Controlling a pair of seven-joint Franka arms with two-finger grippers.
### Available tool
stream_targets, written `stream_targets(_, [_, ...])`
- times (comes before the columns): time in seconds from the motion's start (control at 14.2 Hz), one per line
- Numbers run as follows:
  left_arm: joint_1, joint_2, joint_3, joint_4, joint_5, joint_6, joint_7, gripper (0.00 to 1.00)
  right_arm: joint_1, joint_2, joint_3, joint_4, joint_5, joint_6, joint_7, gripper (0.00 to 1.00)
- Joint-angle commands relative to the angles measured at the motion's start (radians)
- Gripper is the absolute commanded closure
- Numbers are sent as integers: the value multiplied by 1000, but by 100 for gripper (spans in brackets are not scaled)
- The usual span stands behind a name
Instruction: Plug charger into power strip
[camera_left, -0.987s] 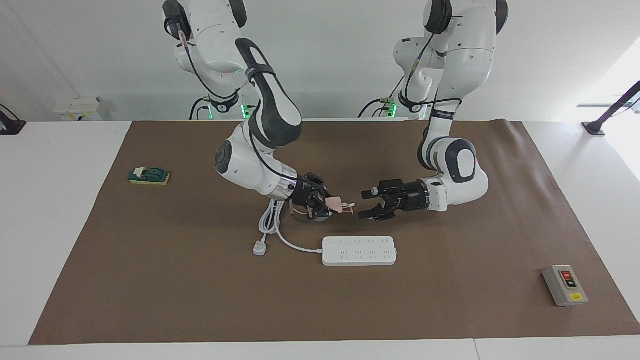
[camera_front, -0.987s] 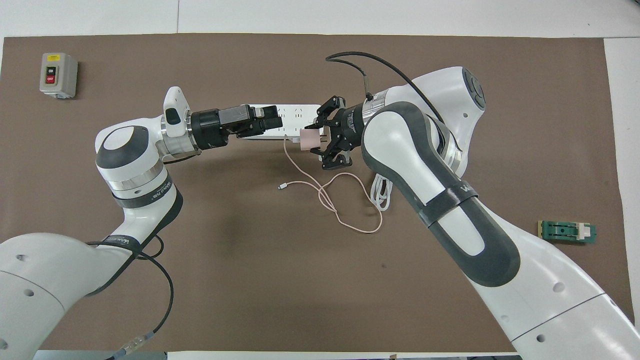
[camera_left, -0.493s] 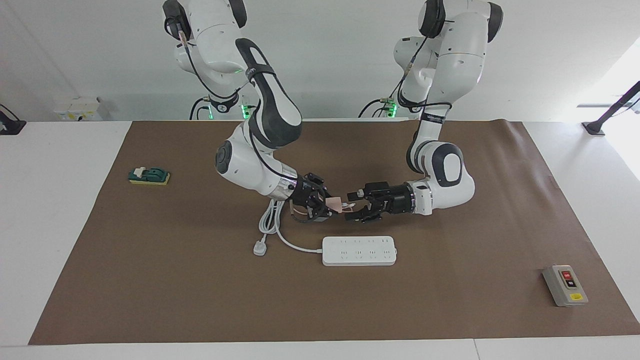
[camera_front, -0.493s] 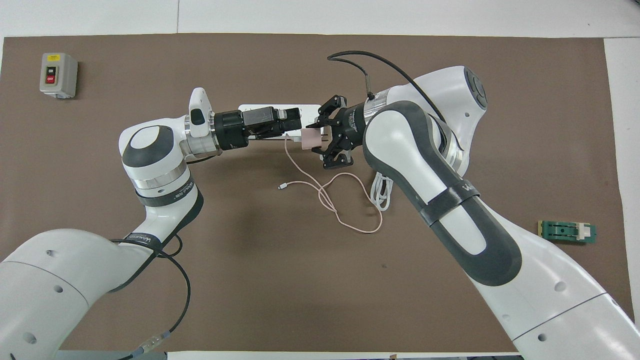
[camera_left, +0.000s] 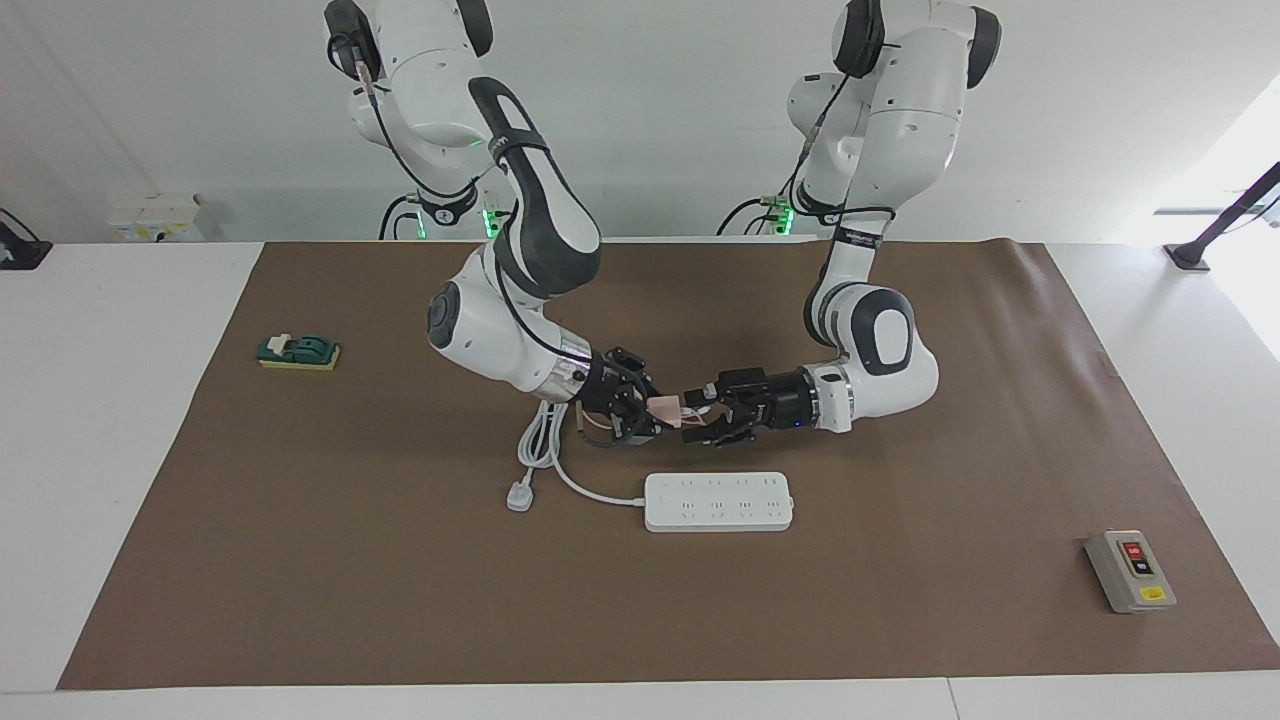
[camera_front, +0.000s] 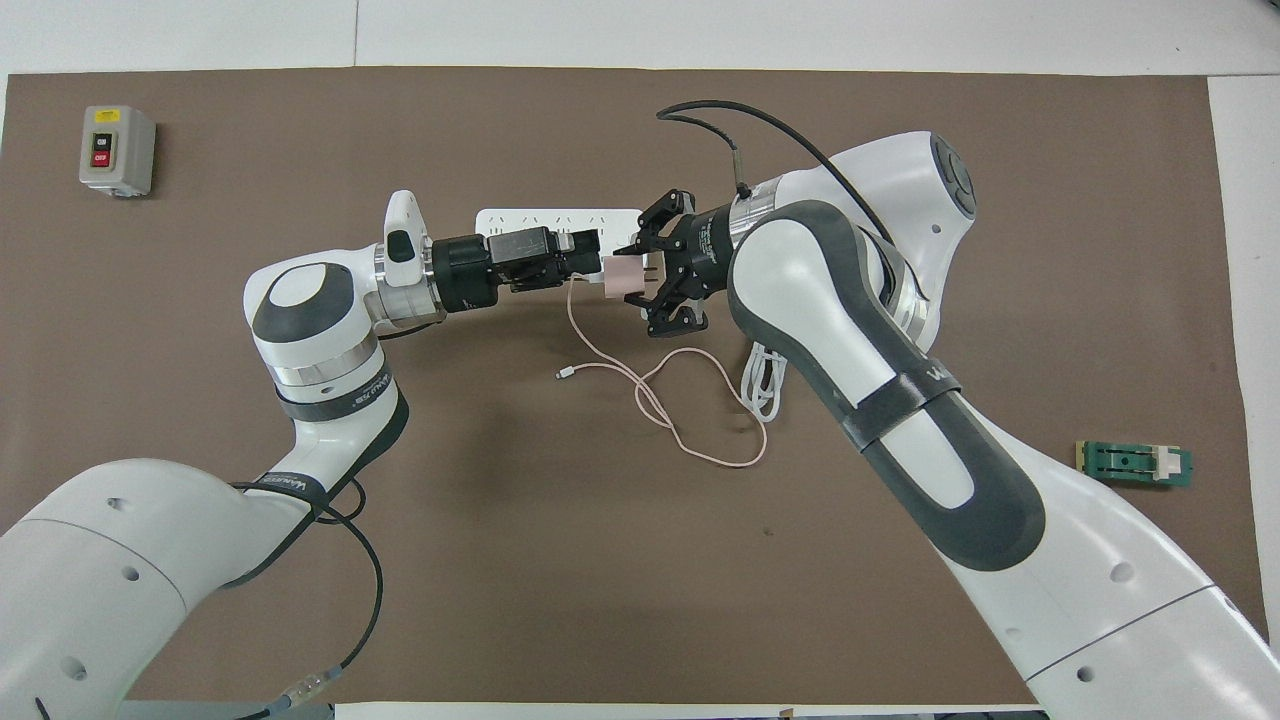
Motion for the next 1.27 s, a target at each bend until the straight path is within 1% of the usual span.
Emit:
stream_targets(0.0, [-31,-11,18,-19,-8,10,-25,0,-6,4,3,12,22,5,14,100])
stream_targets(0.28, [-39,-28,18,-35,-9,7,-129,0,-7,4,3,12,22,5,16,100])
stream_targets(1.2, [-64,-29,18,-38,-20,1,-133,1,-6,4,3,10,22,4,14,100])
